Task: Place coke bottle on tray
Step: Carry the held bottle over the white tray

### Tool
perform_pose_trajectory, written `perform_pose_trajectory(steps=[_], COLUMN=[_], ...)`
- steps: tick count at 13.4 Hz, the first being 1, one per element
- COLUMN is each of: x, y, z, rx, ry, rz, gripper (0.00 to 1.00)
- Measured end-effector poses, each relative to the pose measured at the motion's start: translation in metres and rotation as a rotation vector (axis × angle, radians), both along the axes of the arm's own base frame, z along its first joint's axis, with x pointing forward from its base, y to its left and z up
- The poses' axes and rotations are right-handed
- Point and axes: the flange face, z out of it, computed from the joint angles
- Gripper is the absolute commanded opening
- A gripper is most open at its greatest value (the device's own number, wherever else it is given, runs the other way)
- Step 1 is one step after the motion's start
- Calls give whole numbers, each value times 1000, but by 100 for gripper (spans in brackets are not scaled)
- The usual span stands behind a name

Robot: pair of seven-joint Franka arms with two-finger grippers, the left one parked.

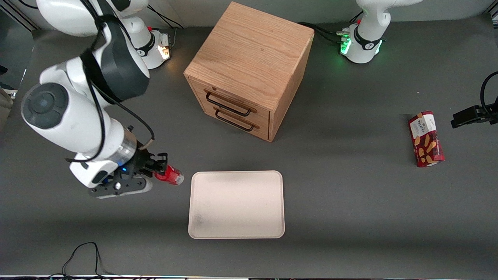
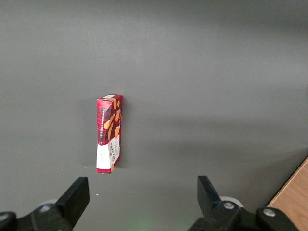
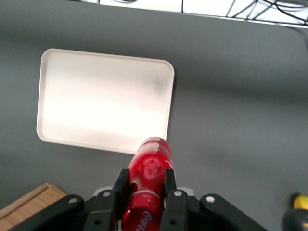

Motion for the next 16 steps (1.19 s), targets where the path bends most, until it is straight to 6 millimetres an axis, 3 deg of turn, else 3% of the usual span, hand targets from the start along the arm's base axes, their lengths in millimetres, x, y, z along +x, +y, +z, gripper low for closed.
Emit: perform_pose_trajectory(steps=[4,9,16], x=[27,35,55], y=[13,21,28], z=[-27,-53,-171], rx=[29,29,4], ry=[-80,-80,-21], rz=[2,7,3], gripper=[0,0,0])
